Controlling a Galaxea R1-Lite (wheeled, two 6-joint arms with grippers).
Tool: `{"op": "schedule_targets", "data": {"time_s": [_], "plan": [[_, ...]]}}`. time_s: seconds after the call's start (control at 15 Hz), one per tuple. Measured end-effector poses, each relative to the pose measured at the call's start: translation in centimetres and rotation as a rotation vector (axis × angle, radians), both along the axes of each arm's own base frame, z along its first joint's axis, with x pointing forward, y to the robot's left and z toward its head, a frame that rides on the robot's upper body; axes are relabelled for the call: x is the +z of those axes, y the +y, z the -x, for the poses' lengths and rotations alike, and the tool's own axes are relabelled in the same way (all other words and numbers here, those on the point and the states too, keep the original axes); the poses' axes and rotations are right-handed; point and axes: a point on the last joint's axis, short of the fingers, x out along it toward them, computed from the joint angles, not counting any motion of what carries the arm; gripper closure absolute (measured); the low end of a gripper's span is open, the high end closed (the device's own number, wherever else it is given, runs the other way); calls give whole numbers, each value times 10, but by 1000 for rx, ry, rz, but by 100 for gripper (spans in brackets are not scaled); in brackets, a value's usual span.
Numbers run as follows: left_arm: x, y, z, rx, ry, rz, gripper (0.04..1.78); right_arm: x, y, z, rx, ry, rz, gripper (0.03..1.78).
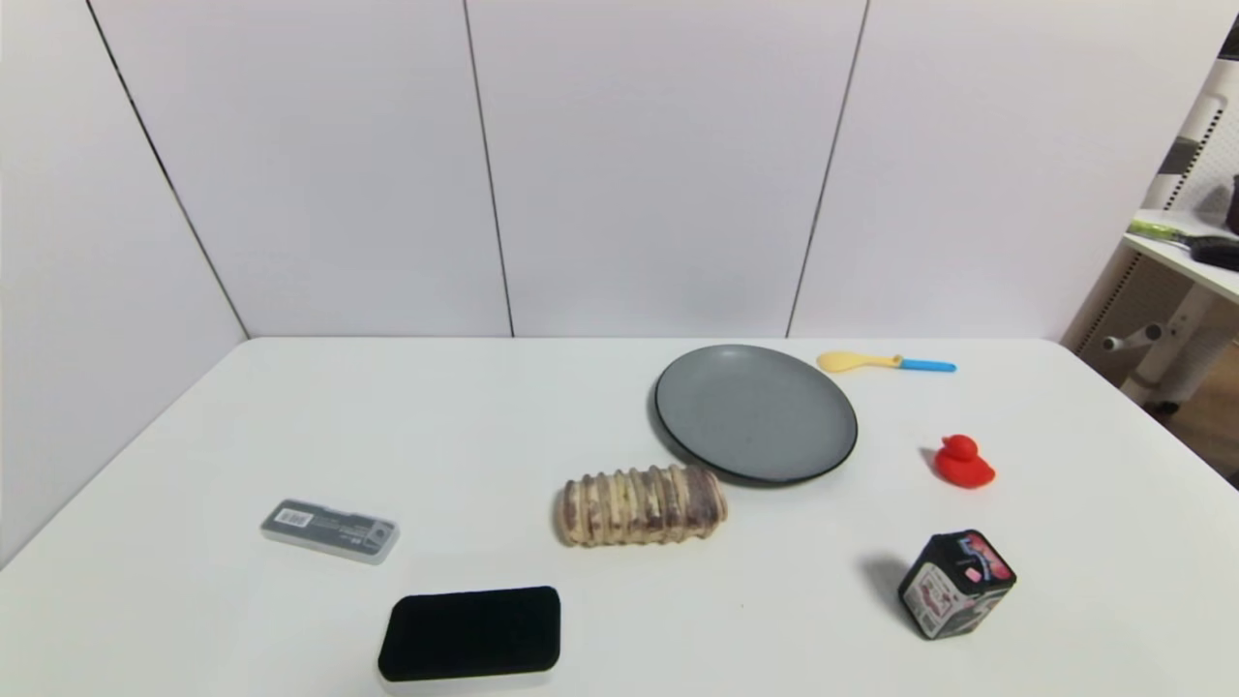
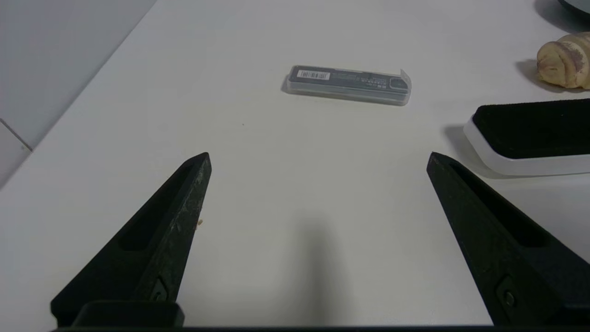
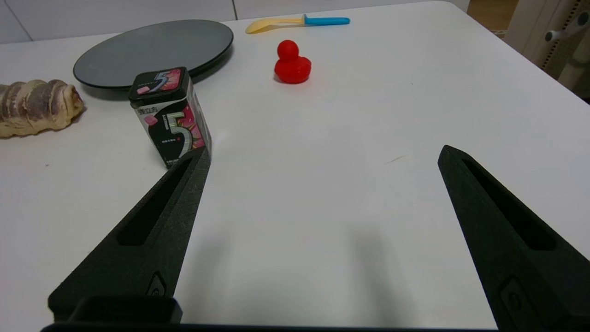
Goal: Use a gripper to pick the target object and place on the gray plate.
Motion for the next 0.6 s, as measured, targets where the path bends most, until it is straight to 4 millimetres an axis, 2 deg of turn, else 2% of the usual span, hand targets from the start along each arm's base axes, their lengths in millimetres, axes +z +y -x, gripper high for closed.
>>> {"op": "schedule_targets", "data": {"time_s": [0.27,0.4,0.6], "plan": [[52,0,-10,-49,111,-82,13,0,0,0,0,0,0,10],[73,0,-25,-99,215,-131,13,0,0,0,0,0,0,10],[100,-8,-60,-244,351,-189,13,0,0,0,-1,0,0,10]]}}
